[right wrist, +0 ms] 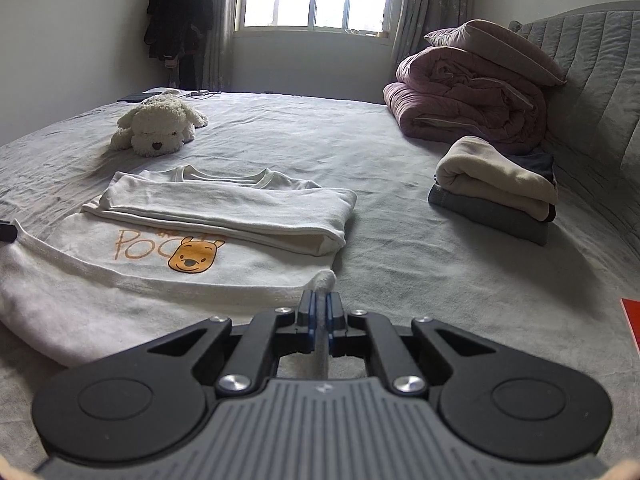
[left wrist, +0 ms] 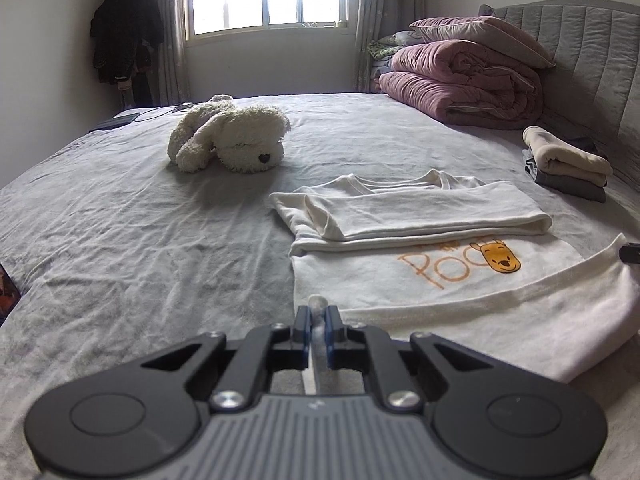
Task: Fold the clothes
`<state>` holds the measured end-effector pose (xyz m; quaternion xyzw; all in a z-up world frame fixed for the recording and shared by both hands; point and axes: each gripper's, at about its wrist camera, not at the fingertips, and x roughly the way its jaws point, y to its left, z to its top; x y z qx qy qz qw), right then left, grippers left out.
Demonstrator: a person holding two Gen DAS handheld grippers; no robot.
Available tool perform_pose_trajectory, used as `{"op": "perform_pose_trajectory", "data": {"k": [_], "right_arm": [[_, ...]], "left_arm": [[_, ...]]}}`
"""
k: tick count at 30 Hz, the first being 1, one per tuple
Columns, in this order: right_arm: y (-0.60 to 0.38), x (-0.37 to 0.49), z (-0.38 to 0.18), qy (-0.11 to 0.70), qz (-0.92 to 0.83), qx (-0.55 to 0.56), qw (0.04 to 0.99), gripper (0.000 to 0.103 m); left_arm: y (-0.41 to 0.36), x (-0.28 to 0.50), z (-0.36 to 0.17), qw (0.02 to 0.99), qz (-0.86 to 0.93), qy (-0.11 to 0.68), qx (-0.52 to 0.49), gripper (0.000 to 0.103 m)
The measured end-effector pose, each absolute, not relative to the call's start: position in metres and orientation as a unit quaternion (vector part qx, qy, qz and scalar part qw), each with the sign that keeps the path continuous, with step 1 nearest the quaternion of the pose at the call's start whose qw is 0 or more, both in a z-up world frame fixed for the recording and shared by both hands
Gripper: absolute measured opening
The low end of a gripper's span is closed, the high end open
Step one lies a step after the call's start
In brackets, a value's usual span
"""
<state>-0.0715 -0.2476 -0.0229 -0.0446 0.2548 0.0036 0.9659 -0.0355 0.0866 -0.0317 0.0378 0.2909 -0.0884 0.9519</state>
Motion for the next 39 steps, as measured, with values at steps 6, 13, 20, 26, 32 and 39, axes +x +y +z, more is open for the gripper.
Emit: {"op": "perform_pose_trajectory", "data": {"k": [6, 13, 20, 26, 32, 39], "right_arm": [[-0.243, -0.065, -0.014, 0.217, -0.02, -0.049, 0.975, 0.005], [-0.232, -0.041, -0.017, 0.176, -0.06, -0.065, 0.98, 0.005], [-0.223, -0.018, -0.038, 0.156, -0.086, -0.104, 0.978, 0.005], [-0.232, 0.008, -0.072, 0.237, -0.077, -0.095, 0.964, 0.005], [-0.237, 0.007, -0.07, 0.257, -0.08, -0.082, 0.96, 0.034], [-0.223, -0.009, -0.044, 0.231, -0.029, -0.053, 0.971, 0.036]], "left_arm": [[0.091, -0.026, -0.024, 0.963, -0.071, 0.261, 0.009, 0.007], [0.084, 0.001, -0.029, 0.975, -0.039, 0.218, -0.009, 0.007], [0.073, 0.027, -0.05, 0.98, -0.009, 0.197, -0.016, 0.007], [0.068, 0.046, -0.075, 0.968, 0.002, 0.249, 0.0, 0.012], [0.078, 0.05, -0.077, 0.962, 0.02, 0.271, -0.017, 0.036], [0.071, 0.037, -0.052, 0.972, -0.002, 0.233, 0.003, 0.036]]}}
